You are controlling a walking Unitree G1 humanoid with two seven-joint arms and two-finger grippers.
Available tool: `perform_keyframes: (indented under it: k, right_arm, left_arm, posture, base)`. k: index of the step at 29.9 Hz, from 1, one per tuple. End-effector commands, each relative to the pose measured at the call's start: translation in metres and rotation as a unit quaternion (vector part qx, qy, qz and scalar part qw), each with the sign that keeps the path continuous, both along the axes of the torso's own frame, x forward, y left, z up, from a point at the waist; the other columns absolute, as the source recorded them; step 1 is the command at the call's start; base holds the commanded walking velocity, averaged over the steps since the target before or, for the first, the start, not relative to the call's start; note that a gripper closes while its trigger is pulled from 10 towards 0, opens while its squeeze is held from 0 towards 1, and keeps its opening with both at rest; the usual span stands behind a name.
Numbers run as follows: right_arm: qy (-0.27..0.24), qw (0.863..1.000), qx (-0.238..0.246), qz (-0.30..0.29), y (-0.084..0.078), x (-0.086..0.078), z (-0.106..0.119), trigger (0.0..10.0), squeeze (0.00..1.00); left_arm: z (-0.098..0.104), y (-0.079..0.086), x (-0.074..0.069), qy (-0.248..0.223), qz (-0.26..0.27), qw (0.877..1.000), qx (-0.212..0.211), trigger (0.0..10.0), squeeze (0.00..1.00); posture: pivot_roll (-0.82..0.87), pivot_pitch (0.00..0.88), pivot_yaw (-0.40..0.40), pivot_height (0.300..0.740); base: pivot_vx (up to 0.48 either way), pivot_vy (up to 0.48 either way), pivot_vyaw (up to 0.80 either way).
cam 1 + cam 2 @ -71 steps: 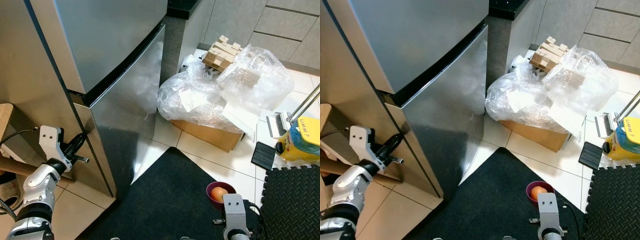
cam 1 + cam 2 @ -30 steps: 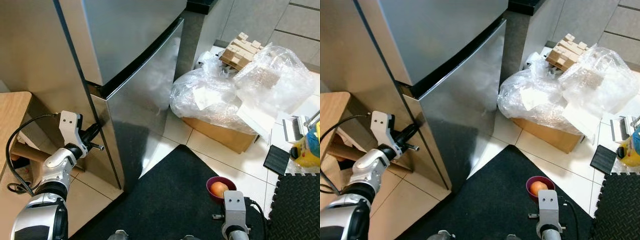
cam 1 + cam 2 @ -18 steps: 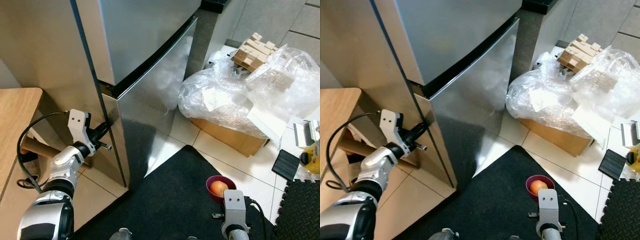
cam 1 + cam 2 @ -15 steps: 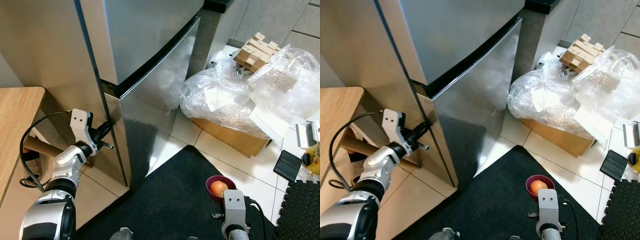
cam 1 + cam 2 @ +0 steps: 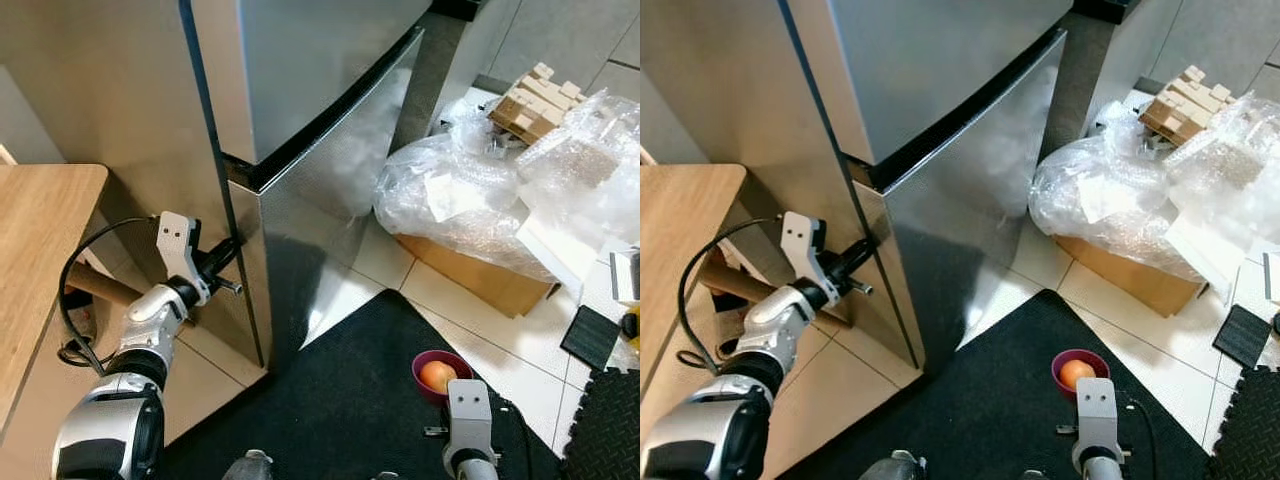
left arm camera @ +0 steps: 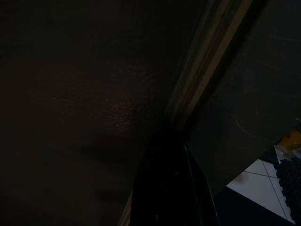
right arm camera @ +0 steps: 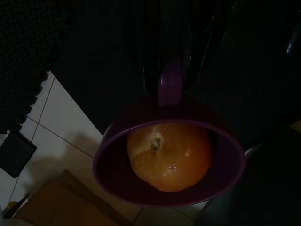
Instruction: Restocking fridge
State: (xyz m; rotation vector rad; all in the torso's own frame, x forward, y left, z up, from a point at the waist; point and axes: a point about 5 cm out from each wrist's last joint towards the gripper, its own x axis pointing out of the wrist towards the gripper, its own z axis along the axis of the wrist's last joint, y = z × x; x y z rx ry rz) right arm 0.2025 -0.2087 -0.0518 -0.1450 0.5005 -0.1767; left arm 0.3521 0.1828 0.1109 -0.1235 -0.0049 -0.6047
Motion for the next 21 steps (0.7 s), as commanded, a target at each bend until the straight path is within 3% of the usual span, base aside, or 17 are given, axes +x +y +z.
perform_keyframes:
  k: [1, 21]
  right_arm:
    - [-0.003, 1.0, 0.001, -0.001, 0.0, -0.004, -0.001, 10.0, 0.0]
    - [-0.002, 1.0, 0.001, -0.006, -0.001, -0.006, -0.002, 10.0, 0.0]
  left_arm:
    - [-0.008, -0.051, -0.005, 0.011, -0.122, 0.992, 0.011, 10.0, 0.0]
    - [-0.007, -0.08, -0.01, 0.007, -0.184, 0.983, -0.006, 10.0, 0.0]
  posture:
    - [-0.13, 0.194, 0.0, 0.731]
    - [-0.14, 0.185, 0.014, 0.731]
  base:
    - [0.0, 0.0, 0.0]
    - [0.0, 0.0, 0.0]
